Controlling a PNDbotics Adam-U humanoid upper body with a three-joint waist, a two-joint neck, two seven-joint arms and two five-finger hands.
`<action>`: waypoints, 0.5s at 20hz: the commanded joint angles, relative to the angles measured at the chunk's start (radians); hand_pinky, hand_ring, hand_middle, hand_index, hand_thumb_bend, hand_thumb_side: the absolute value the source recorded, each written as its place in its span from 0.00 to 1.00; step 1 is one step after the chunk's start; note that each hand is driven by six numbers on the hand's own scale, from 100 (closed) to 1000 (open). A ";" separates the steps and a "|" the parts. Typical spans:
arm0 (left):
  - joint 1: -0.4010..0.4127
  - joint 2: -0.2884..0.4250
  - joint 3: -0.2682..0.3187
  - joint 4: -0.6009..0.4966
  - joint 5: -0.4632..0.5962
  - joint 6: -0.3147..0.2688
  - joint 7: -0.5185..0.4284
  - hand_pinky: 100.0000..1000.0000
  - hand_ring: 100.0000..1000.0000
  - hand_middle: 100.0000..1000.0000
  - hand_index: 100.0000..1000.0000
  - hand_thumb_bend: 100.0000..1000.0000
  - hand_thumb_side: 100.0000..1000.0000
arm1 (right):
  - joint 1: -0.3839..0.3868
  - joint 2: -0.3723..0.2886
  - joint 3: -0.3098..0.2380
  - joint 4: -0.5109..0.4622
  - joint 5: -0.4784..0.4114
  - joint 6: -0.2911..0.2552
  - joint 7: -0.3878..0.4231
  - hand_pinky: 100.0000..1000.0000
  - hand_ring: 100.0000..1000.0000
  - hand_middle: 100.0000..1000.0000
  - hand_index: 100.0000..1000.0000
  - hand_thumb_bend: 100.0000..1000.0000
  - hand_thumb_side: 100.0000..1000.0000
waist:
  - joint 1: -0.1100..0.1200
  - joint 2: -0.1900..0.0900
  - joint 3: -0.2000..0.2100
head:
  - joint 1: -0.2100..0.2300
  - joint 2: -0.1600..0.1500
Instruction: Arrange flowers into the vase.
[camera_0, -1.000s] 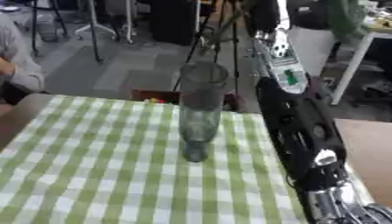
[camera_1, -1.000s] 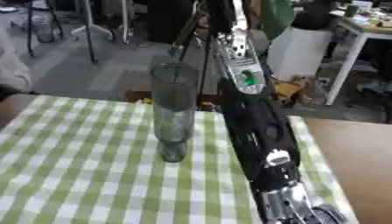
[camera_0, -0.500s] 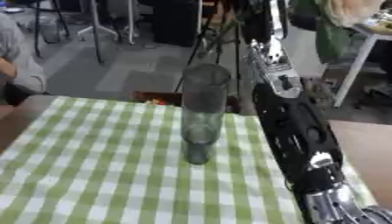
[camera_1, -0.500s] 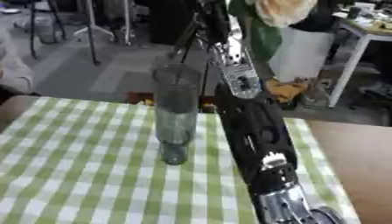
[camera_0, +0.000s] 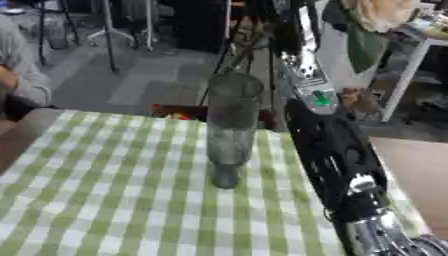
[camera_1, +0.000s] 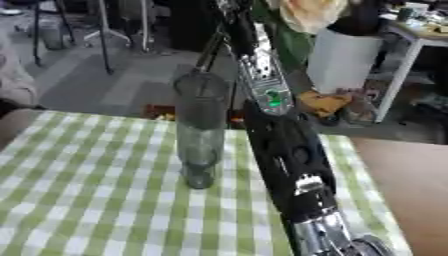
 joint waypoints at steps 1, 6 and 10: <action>-0.007 0.024 0.001 -0.014 -0.002 0.001 -0.005 0.61 0.85 0.91 0.99 0.00 0.86 | -0.032 -0.029 -0.003 0.003 0.023 0.019 -0.002 0.00 0.00 0.00 0.02 0.00 0.73 | 0.007 -0.018 0.000 | -0.003 -0.001; -0.004 0.026 0.001 -0.014 -0.002 0.002 -0.007 0.61 0.85 0.91 0.99 0.00 0.86 | -0.040 -0.032 -0.001 0.008 0.045 0.035 -0.009 0.00 0.00 0.00 0.02 0.00 0.73 | 0.006 -0.018 -0.002 | -0.001 0.005; -0.004 0.027 0.001 -0.014 -0.002 0.002 -0.008 0.61 0.85 0.91 0.99 0.00 0.86 | -0.045 -0.036 0.002 0.011 0.048 0.038 -0.017 0.00 0.00 0.00 0.02 0.00 0.73 | 0.005 -0.019 -0.005 | 0.000 0.008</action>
